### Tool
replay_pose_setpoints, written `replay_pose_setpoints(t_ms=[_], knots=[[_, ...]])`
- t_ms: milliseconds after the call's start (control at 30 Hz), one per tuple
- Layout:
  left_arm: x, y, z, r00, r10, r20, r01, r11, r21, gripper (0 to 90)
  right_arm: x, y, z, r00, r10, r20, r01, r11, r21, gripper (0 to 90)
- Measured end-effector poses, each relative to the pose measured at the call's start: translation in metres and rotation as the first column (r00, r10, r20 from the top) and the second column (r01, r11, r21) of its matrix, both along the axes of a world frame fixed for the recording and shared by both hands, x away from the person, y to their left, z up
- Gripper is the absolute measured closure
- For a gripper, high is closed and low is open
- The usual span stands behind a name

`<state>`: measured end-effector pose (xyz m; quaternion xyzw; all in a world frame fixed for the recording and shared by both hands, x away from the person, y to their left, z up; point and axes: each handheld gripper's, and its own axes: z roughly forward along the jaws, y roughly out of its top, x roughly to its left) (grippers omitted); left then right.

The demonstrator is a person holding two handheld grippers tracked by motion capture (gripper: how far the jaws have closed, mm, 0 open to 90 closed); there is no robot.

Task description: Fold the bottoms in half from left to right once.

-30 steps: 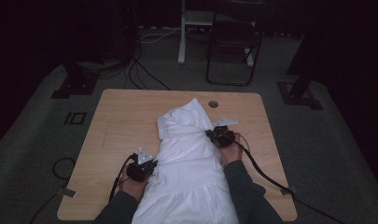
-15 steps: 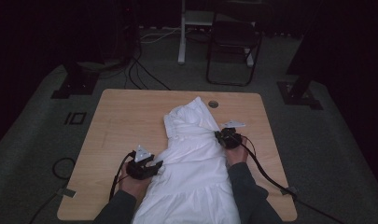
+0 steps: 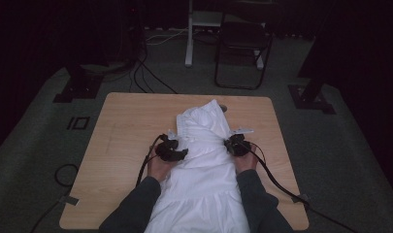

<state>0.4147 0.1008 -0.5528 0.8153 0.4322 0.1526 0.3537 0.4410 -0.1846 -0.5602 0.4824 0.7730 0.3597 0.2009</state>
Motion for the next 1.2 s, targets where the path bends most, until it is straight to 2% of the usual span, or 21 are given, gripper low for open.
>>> replay_pose_setpoints(t_ms=[67, 167, 233, 267, 300, 333, 367, 400, 500, 533, 600, 700, 767, 867, 933, 1033, 1067, 1100, 1133, 1167, 1200], knots=[[-0.005, 0.003, -0.004, 0.9998, 0.001, 0.018, -0.001, 0.9993, -0.037, 62.7, -0.004, -0.001, 0.0, 0.9999, 0.012, -0.008, -0.011, 1.0, 0.015, 86.1], [-0.012, 0.007, -0.004, 0.9998, 0.009, 0.019, -0.008, 0.9997, -0.021, 75.5, -0.01, -0.001, -0.001, 0.9996, 0.027, -0.012, -0.026, 0.999, 0.029, 86.1], [-0.024, 0.01, -0.004, 0.9997, 0.002, 0.024, -0.001, 0.9998, -0.018, 77.3, -0.023, 0.0, -0.002, 0.9982, 0.056, -0.021, -0.055, 0.997, 0.052, 86.0], [-0.04, 0.015, -0.006, 0.9995, -0.002, 0.03, 0.003, 0.9998, -0.02, 77.4, -0.031, 0.0, -0.002, 0.9971, 0.073, -0.024, -0.071, 0.996, 0.056, 85.8], [-0.04, 0.015, -0.006, 0.9995, -0.002, 0.03, 0.003, 0.9998, -0.02, 77.4, -0.031, 0.0, -0.002, 0.9971, 0.073, -0.024, -0.071, 0.996, 0.056, 85.8], [-0.059, 0.021, -0.007, 0.9994, -0.013, 0.033, 0.013, 0.9997, -0.02, 77.4, -0.047, 0.002, -0.002, 0.9932, 0.11, -0.036, -0.108, 0.993, 0.053, 85.3], [-0.059, 0.021, -0.007, 0.9994, -0.013, 0.033, 0.013, 0.9997, -0.02, 77.4, -0.05, 0.002, -0.002, 0.9922, 0.118, -0.041, -0.116, 0.992, 0.056, 85.0], [-0.078, 0.027, -0.008, 0.9992, -0.02, 0.036, 0.021, 0.9993, -0.03, 77.4, -0.059, 0.003, -0.002, 0.9884, 0.143, -0.051, -0.14, 0.988, 0.059, 84.6], [-0.096, 0.033, -0.01, 0.9982, -0.035, 0.05, 0.036, 0.9988, -0.032, 77.1, -0.074, 0.006, 0.0, 0.9798, 0.189, -0.067, -0.186, 0.981, 0.048, 82.0], [-0.103, 0.036, -0.011, 0.9977, -0.041, 0.054, 0.043, 0.9985, -0.035, 76.7, -0.083, 0.007, 0.004, 0.97, 0.23, -0.079, -0.228, 0.973, 0.034, 70.5], [-0.101, 0.035, -0.011, 0.9973, -0.046, 0.057, 0.047, 0.9985, -0.026, 75.6, -0.086, 0.006, 0.013, 0.965, 0.262, -0.012, -0.261, 0.964, 0.053, 61.3], [-0.099, 0.034, -0.011, 0.9974, -0.041, 0.06, 0.043, 0.9986, -0.03, 75.4, -0.084, 0.009, 0.03, 0.9627, 0.266, 0.05, -0.269, 0.96, 0.078, 55.4], [-0.099, 0.033, -0.011, 0.997, -0.039, 0.067, 0.041, 0.9988, -0.026, 75.2, -0.078, 0.017, 0.038, 0.9517, 0.298, 0.074, -0.303, 0.949, 0.082, 58.2], [-0.099, 0.034, -0.012, 0.997, -0.038, 0.068, 0.04, 0.9987, -0.032, 75.1, -0.066, 0.037, 0.042, 0.9289, 0.359, 0.089, -0.366, 0.928, 0.073, 76.5], [-0.1, 0.033, -0.012, 0.9968, -0.035, 0.071, 0.038, 0.9988, -0.03, 75.1, -0.06, 0.051, 0.041, 0.918, 0.386, 0.092, -0.393, 0.916, 0.083, 76.7], [-0.1, 0.033, -0.012, 0.9965, -0.036, 0.075, 0.038, 0.9989, -0.028, 75.1, -0.055, 0.065, 0.04, 0.9069, 0.41, 0.095, -0.418, 0.906, 0.074, 68.8], [-0.1, 0.033, -0.013, 0.9964, -0.036, 0.076, 0.038, 0.9988, -0.03, 75.1, -0.052, 0.079, 0.038, 0.8945, 0.437, 0.097, -0.443, 0.894, 0.062, 55.0], [-0.1, 0.033, -0.013, 0.9964, -0.036, 0.076, 0.038, 0.9988, -0.03, 75.0, -0.052, 0.079, 0.038, 0.8945, 0.437, 0.097, -0.443, 0.894, 0.062, 55.0], [-0.101, 0.033, -0.013, 0.9963, -0.037, 0.078, 0.039, 0.9988, -0.028, 75.0, -0.048, 0.092, 0.034, 0.8842, 0.46, 0.081, -0.463, 0.886, 0.028, 47.4], [-0.101, 0.033, -0.013, 0.9963, -0.037, 0.078, 0.039, 0.9988, -0.028, 75.0, -0.048, 0.092, 0.034, 0.8842, 0.46, 0.081, -0.463, 0.886, 0.028, 47.4], [-0.101, 0.033, -0.012, 0.9962, -0.037, 0.079, 0.038, 0.9991, -0.02, 75.0, -0.043, 0.102, 0.03, 0.8796, 0.471, 0.064, -0.47, 0.882, -0.035, 46.0]])
